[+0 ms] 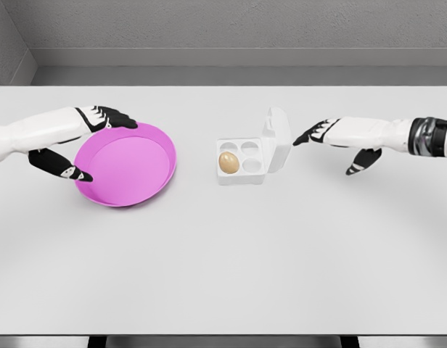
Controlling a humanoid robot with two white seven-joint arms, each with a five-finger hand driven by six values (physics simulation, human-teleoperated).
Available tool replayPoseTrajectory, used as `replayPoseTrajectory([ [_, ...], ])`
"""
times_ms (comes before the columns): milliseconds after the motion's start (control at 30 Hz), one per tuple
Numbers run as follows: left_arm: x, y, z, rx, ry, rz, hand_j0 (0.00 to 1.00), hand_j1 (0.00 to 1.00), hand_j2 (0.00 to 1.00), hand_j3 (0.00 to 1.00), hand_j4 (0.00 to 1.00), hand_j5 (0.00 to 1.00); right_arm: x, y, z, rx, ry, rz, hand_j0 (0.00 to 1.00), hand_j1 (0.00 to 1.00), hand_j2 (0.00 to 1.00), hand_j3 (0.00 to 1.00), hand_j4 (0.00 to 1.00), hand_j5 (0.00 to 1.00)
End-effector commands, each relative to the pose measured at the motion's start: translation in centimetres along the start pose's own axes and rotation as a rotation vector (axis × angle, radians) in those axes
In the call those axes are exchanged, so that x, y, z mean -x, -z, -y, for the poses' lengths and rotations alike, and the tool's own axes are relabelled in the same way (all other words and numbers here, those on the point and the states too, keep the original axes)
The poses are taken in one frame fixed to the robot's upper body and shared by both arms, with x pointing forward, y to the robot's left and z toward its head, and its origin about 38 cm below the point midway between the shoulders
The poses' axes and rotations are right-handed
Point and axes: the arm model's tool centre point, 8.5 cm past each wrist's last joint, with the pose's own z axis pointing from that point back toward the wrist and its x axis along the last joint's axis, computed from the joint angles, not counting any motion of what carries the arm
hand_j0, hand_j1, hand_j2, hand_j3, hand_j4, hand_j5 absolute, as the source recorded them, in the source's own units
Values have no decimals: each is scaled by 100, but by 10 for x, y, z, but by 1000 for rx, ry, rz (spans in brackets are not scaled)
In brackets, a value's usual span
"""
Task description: Pack egg into the box and close the box lid
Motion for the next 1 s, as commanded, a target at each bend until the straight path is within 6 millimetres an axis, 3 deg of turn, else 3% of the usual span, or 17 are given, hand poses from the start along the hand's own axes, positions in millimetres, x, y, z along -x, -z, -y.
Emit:
replayPoseTrajectory([
  [0, 0, 0, -1, -4, -6, 0, 100, 100, 100, 100, 100, 100, -4, 3, 1, 4, -1, 12, 100, 100, 100, 100, 100, 100],
  [367, 0, -1, -1, -5, -6, -1, 100, 100, 100, 100, 100, 100, -24, 11, 21, 37, -57, 68, 100, 100, 100, 100, 100, 100],
  [500, 0, -1, -2, -7, -6, 0, 100, 100, 100, 100, 100, 100, -52, 38, 29, 58, -80, 157, 100, 100, 100, 100, 100, 100],
  [667, 1, -2, -1, -2, -5, -4, 100, 100, 100, 100, 100, 100, -68, 59, 31, 29, -102, 210, 100, 100, 100, 100, 100, 100],
  [733, 1, -2, -2, -3, -4, -5, 100, 100, 100, 100, 100, 100, -61, 44, 62, 68, -154, 175, 100, 100, 100, 100, 100, 100],
  [833, 1, -3, -2, -4, -3, -7, 100, 100, 100, 100, 100, 100, -29, -18, 95, 174, -175, 42, 100, 100, 100, 100, 100, 100],
  [867, 2, -3, -1, -3, -5, -9, 100, 100, 100, 100, 100, 100, -20, -35, 96, 194, -168, 3, 100, 100, 100, 100, 100, 100],
  [967, 1, -2, -2, -3, -4, -5, 100, 100, 100, 100, 100, 100, -14, -34, 79, 178, -129, -6, 100, 100, 100, 100, 100, 100],
])
